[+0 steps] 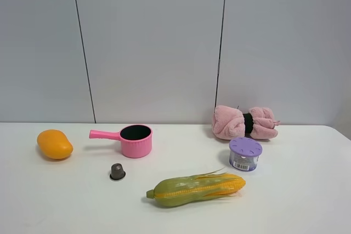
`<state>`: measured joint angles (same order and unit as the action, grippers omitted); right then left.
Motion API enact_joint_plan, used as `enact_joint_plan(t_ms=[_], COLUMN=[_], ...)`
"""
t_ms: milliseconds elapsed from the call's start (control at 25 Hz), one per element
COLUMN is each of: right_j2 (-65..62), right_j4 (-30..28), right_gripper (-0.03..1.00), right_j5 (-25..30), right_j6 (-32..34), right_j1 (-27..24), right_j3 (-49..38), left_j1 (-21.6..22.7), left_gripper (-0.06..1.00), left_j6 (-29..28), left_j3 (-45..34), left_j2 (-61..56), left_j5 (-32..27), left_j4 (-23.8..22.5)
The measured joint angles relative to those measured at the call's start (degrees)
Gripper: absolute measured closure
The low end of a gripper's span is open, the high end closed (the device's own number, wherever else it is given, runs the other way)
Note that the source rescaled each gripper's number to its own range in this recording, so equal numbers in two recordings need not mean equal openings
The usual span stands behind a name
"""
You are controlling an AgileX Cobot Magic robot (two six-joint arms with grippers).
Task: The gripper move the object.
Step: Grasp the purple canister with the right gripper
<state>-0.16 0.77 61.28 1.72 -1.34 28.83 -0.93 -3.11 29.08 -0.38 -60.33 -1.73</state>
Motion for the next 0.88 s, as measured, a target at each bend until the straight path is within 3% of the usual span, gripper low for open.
enact_joint_plan(t_ms=[40,880], right_j2=[0.0,0.0], right_j4=[0.0,0.0], right_gripper=[0.03,0.03], right_j5=[0.0,0.0], right_j6=[0.0,0.0], right_j1=[0.0,0.0], right_j3=[0.0,0.0], left_j1=[0.0,0.0], left_gripper=[-0.06,-0.06], left_j6=[0.0,0.0], left_j3=[0.0,0.0], left_j2=[0.0,0.0], left_j5=[0.0,0.0], left_j4=[0.0,0.0])
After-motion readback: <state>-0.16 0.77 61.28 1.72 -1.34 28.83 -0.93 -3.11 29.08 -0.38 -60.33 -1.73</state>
